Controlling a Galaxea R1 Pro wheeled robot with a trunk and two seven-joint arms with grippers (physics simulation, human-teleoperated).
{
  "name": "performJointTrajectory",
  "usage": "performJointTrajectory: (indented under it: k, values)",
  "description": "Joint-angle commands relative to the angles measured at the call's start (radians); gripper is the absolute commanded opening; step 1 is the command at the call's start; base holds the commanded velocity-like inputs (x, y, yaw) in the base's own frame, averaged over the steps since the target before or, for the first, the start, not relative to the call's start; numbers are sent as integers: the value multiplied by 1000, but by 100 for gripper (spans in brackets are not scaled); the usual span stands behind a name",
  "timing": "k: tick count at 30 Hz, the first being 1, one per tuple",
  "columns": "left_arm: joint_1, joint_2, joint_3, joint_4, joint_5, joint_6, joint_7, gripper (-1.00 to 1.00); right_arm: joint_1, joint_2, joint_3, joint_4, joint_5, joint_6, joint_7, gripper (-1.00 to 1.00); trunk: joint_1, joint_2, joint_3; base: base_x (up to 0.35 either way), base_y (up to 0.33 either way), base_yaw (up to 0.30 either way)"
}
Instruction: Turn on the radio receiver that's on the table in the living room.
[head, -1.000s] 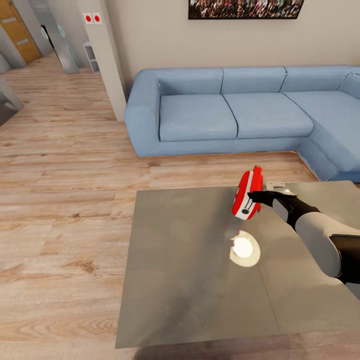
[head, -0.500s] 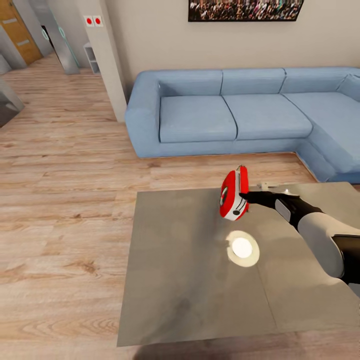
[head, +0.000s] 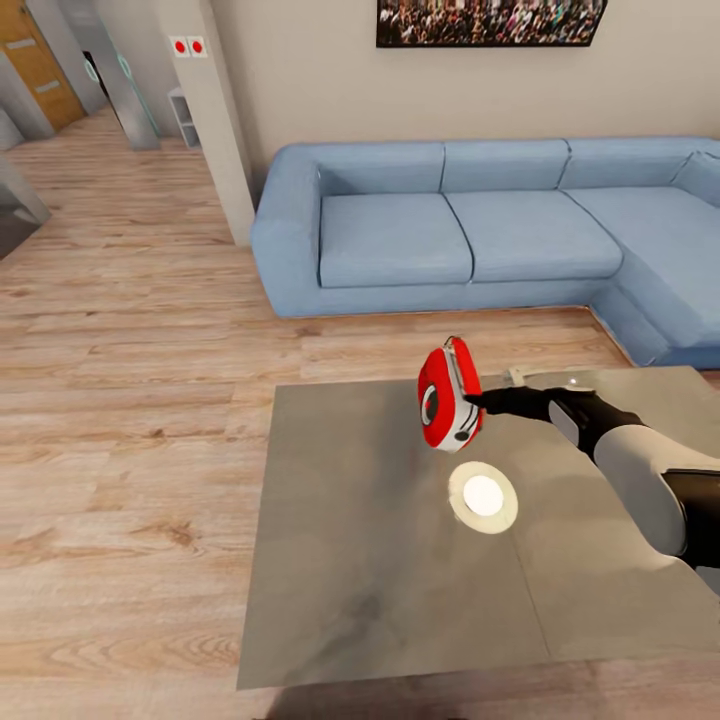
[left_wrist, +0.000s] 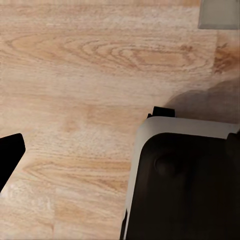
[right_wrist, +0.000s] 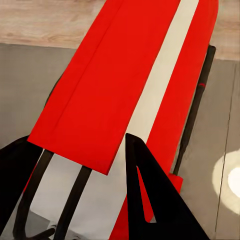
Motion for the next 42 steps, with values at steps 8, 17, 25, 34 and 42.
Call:
performJointTrajectory:
  k: [8, 17, 25, 34, 42]
  values:
    - [0, 0, 0, 0, 0, 0, -1, 100, -1, -2, -11, -2, 17, -1, 65, -100, -31, 56, 25, 0, 0, 0]
    - [0, -1, 0, 0, 1, 0, -2, 100, -1, -2, -11, -2, 17, -1, 66, -100, -35, 63, 28, 0, 0, 0]
    - [0, 0, 0, 0, 2, 0, -1, 100, -1, -2, -11, -2, 18, -1, 68, -100, -54, 98, 44, 0, 0, 0]
    - [0, 0, 0, 0, 2, 0, -1, 100, -1, -2, -11, -2, 17, -2, 70, -100, -88, 161, 72, 0, 0, 0]
    - [0, 0, 0, 0, 2, 0, -2, 100, -1, -2, -11, -1, 16, -7, 72, -100, -119, 217, 97, 0, 0, 0]
